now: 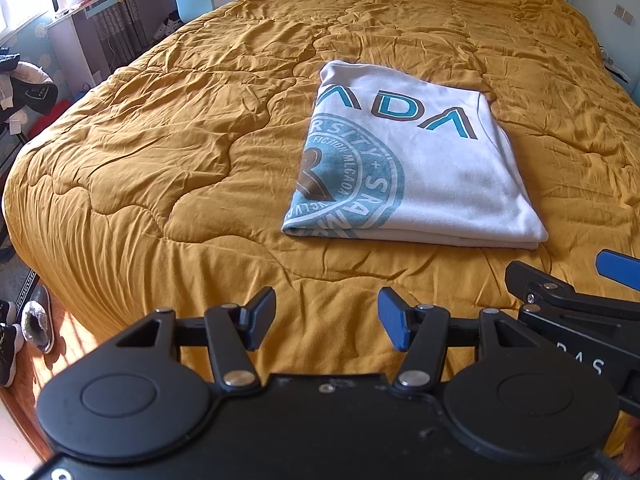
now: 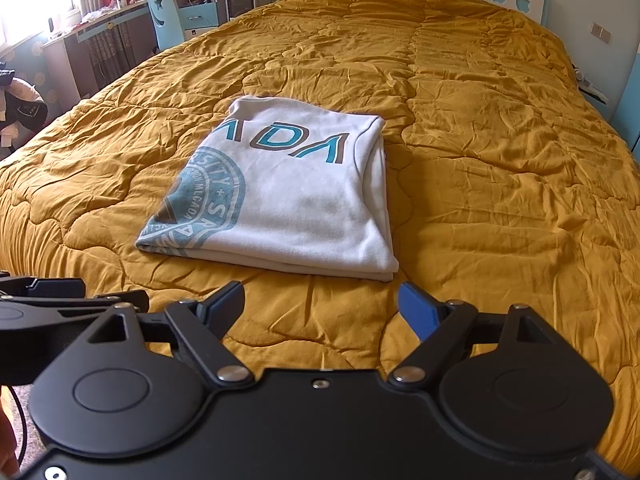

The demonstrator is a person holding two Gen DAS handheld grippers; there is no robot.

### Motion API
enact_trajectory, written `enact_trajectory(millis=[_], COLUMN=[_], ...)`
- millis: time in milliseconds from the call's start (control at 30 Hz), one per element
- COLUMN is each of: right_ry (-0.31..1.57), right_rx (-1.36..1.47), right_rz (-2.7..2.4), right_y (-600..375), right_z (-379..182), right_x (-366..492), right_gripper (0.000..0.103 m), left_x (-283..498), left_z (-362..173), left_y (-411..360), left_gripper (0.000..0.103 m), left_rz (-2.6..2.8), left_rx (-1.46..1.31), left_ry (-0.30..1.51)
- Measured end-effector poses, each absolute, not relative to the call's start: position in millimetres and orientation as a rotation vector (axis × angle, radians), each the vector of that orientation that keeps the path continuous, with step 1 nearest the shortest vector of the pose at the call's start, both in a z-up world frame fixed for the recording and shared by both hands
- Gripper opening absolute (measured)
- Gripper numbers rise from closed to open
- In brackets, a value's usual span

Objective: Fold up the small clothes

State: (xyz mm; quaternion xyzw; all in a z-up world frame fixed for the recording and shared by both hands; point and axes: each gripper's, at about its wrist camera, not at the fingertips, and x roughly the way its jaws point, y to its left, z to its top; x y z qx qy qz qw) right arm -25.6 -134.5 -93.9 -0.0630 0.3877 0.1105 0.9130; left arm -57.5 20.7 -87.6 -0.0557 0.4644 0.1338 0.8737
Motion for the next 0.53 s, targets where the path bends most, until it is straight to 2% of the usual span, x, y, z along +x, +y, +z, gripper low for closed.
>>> enact_trajectory(millis=[533], right_ry=[0.805], right_rx=[-0.129], right_rz=[0.222], right_y=[-135.8], right_z=[-95.2], right_x=[-22.9], right_gripper=[0.085], left_x=[-55.0], left_z=[-90.6], left_y=[20.7], left_gripper=[0.06], left_rz=[0.271], left_rx=[-0.13], left_ry=[0.969])
